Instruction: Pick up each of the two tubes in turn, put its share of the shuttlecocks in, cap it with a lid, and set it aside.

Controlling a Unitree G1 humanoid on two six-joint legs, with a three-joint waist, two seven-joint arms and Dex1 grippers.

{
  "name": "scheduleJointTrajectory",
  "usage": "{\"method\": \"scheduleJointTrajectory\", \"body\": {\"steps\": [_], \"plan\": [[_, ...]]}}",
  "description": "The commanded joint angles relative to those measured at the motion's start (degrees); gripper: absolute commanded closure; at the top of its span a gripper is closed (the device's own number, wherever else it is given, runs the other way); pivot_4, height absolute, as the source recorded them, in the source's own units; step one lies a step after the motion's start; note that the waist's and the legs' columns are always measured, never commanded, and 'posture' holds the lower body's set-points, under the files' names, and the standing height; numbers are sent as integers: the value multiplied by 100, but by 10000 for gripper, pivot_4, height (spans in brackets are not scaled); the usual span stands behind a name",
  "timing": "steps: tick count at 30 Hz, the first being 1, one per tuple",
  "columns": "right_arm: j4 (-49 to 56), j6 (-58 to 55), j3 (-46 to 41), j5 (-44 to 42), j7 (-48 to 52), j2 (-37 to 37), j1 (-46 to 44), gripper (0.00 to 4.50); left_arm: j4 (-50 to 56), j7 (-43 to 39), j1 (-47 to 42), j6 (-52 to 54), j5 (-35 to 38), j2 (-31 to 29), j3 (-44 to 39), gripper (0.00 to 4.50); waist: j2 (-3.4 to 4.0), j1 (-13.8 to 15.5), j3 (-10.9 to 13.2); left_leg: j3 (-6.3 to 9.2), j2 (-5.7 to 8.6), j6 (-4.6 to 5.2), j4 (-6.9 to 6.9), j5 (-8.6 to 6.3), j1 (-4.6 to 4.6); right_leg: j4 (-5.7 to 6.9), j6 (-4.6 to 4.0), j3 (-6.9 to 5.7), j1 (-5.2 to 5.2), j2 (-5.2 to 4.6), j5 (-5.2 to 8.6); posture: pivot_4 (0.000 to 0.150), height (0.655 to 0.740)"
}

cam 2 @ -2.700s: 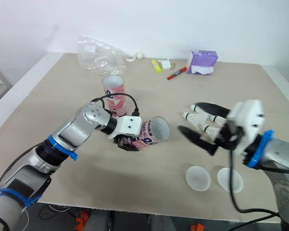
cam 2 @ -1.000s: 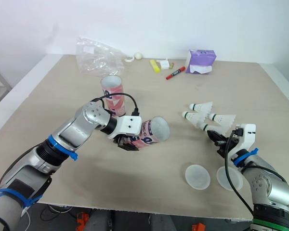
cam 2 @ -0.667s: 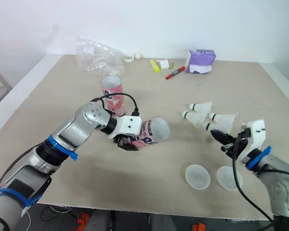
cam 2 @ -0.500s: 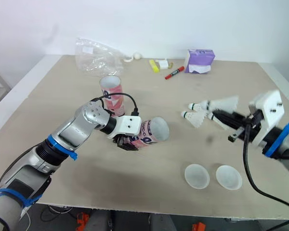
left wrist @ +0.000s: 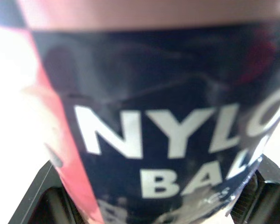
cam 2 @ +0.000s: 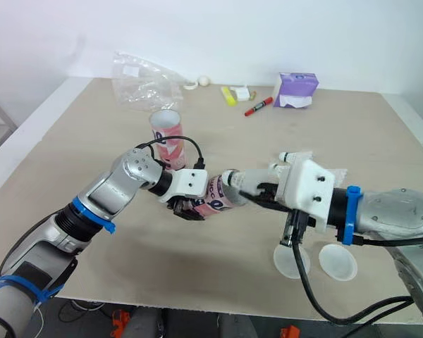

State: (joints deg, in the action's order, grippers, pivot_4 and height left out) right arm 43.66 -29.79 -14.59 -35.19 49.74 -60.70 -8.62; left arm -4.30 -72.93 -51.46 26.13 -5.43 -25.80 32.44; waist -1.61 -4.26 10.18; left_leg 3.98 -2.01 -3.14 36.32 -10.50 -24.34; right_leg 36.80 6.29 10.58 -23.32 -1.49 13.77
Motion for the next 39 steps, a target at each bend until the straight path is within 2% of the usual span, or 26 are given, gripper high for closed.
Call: {"method": "scheduleJointTrajectory", "body": {"steps": [1,11,12,13,16,21,22,27,33,36,39], "plan": [[-30,146,206,205,-6,84,-64,44785,-117,127,-26,25,-172,-9,43,11287,-1,1,1,0,1,3,0,2,-1,0,0,1,-1,-1,0,1500,7400],[-207,325,673,495,185,124,-470,44785,-73,138,9,83,-162,39,63,11287,-2,12,1,1,2,3,0,2,-2,0,2,0,0,-1,-1,1500,7400],[-214,297,684,476,209,127,-487,38453,-75,138,11,78,-164,37,63,11287,-2,14,1,1,3,3,0,2,-3,0,2,0,0,-1,-1,1500,7400],[-224,272,669,455,231,123,-501,38453,-74,141,14,80,-166,38,64,11287,-2,14,1,1,3,3,0,2,-3,0,2,0,0,-1,-1,1500,7400],[-248,191,440,269,314,94,-470,28167,-64,145,23,97,-161,47,61,11287,-2,18,1,1,3,3,0,2,-3,0,2,0,1,-1,-1,1500,7400],[-319,-177,-436,-409,377,122,-232,2456,-67,148,32,97,-160,52,65,11287,-2,25,1,3,4,3,-1,2,-4,0,6,0,4,0,1,1500,7400],[-378,-291,-698,-579,369,128,-175,193,-72,146,33,93,-160,50,66,11287,-2,28,1,3,4,3,-1,2,-4,0,6,0,4,-1,1,1500,7400],[-737,-760,-1652,-1137,314,91,-28,193,-112,141,25,48,-167,54,80,11287,-2,28,1,4,5,4,1,2,-4,1,8,1,6,-1,-1,1500,7400],[-838,-1190,-2441,-1185,402,247,1030,193,-155,129,6,-8,-161,89,96,11287,-2,56,0,6,10,4,0,3,-5,0,14,1,9,-2,1,1500,7400],[-738,-1045,-2247,-1114,290,351,1126,193,-171,117,2,-32,-160,108,109,11287,3,37,-3,6,10,5,1,3,1,1,15,1,12,-2,0,1500,7400],[-606,-1000,-1399,-1063,-61,205,271,7280,-193,113,-13,-57,-162,121,117,11287,5,-1,-4,6,12,9,4,6,4,1,15,2,12,-3,-2,1500,7400]]}}
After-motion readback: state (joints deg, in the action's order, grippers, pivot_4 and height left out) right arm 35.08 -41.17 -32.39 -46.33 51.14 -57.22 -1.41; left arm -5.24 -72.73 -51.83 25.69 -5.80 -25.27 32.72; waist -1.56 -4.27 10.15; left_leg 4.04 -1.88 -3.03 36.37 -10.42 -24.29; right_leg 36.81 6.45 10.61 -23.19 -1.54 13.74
